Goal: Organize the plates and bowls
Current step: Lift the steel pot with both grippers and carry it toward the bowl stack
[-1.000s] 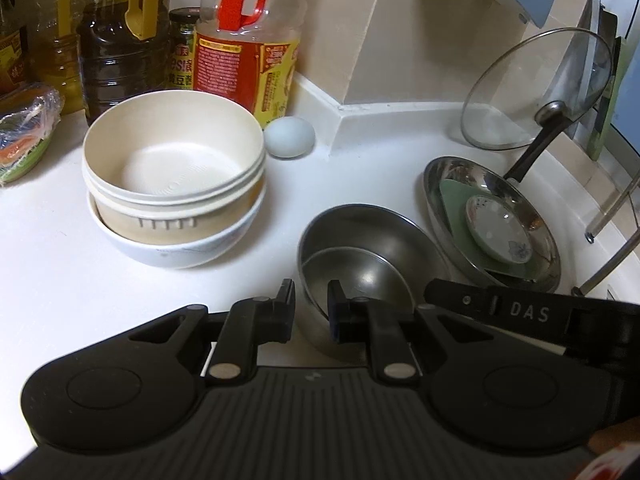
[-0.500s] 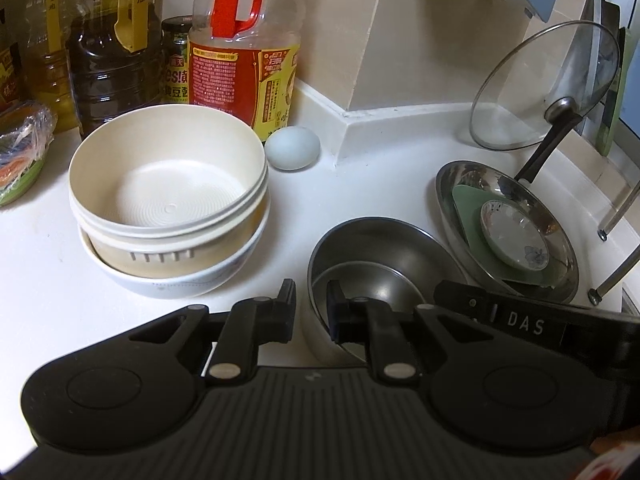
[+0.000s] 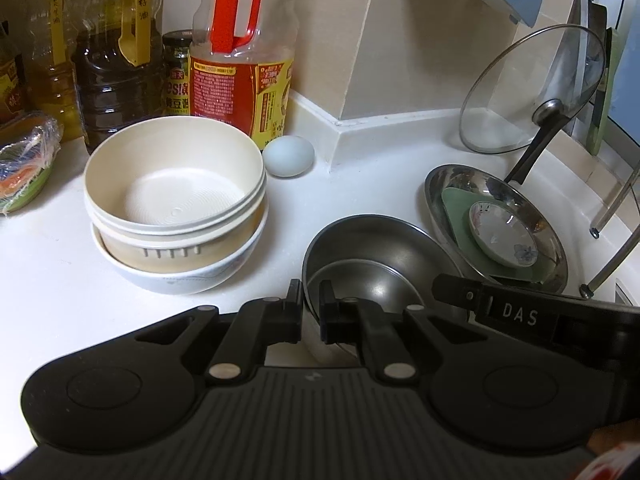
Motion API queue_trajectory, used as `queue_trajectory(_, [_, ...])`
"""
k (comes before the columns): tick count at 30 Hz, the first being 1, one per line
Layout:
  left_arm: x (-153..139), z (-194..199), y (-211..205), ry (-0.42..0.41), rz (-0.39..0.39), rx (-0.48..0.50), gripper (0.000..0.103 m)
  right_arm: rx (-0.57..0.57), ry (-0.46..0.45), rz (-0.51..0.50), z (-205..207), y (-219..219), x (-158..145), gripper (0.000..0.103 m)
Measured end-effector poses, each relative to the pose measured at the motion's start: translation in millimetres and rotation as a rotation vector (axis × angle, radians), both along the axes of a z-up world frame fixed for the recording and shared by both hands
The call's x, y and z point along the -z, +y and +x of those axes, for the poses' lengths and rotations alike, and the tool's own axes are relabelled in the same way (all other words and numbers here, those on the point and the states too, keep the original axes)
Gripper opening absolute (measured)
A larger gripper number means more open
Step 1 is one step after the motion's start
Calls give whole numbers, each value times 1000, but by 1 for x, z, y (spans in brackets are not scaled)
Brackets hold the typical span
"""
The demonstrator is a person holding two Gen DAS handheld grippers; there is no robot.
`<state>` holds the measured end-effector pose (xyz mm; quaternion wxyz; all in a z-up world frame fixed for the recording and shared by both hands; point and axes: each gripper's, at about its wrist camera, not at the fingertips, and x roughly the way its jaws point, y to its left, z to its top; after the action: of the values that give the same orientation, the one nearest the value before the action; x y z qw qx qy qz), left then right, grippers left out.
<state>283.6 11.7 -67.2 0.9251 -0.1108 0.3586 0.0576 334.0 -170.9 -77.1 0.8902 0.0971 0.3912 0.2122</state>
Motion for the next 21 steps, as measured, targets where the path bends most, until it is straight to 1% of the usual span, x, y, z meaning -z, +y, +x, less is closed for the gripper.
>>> queue_trajectory(11, [-13,-36,-2,-16,-11,-14,7,-37,19,10,-27,-1,-17,9])
queue_trajectory(21, [-27,-77,3,-30,-11,-72,7,-109,19,32,-53,8,-30,9])
